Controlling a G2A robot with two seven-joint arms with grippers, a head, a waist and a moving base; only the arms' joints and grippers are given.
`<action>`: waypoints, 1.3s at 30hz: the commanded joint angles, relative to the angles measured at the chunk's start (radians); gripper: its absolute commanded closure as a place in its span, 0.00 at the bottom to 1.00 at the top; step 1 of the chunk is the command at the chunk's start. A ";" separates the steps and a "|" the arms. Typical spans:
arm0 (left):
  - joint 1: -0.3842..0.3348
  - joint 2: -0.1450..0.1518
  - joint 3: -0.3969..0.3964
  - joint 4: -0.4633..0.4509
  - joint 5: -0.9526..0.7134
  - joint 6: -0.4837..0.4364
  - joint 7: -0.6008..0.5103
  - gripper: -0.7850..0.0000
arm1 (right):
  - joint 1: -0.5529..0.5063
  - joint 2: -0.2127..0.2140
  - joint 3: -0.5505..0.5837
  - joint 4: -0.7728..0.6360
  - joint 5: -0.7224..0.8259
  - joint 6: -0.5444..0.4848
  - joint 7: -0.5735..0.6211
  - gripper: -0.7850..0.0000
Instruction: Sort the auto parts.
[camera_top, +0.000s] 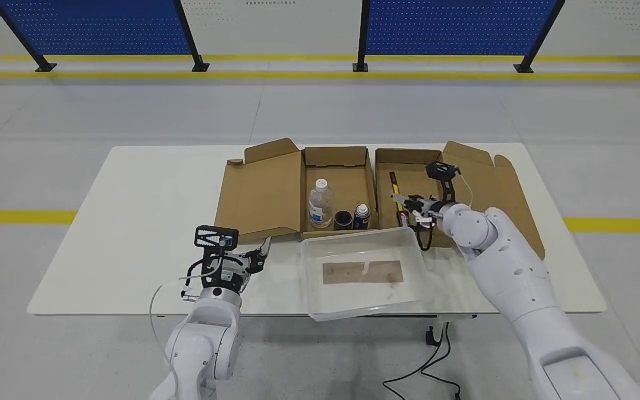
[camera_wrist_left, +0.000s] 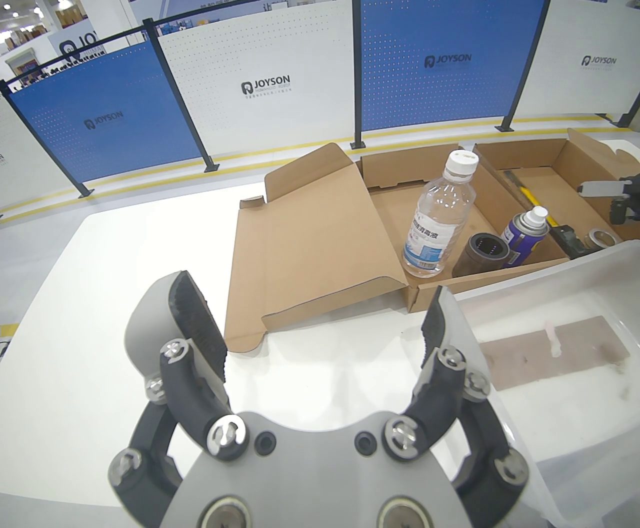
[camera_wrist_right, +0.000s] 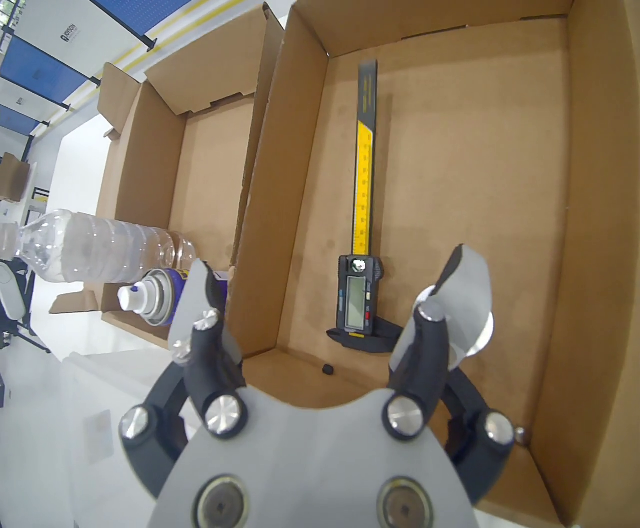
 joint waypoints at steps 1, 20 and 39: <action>0.000 0.000 0.000 0.000 0.000 0.000 0.000 0.00 | -0.009 0.004 0.016 -0.017 0.003 -0.018 -0.027 0.00; 0.000 0.000 0.000 0.000 0.000 0.000 0.000 0.00 | -0.642 0.121 0.459 -0.845 -0.090 -0.047 -0.181 0.00; 0.000 0.000 0.000 0.000 0.000 0.000 0.000 0.00 | -1.082 0.136 0.692 -1.058 -0.036 -0.175 -0.236 0.00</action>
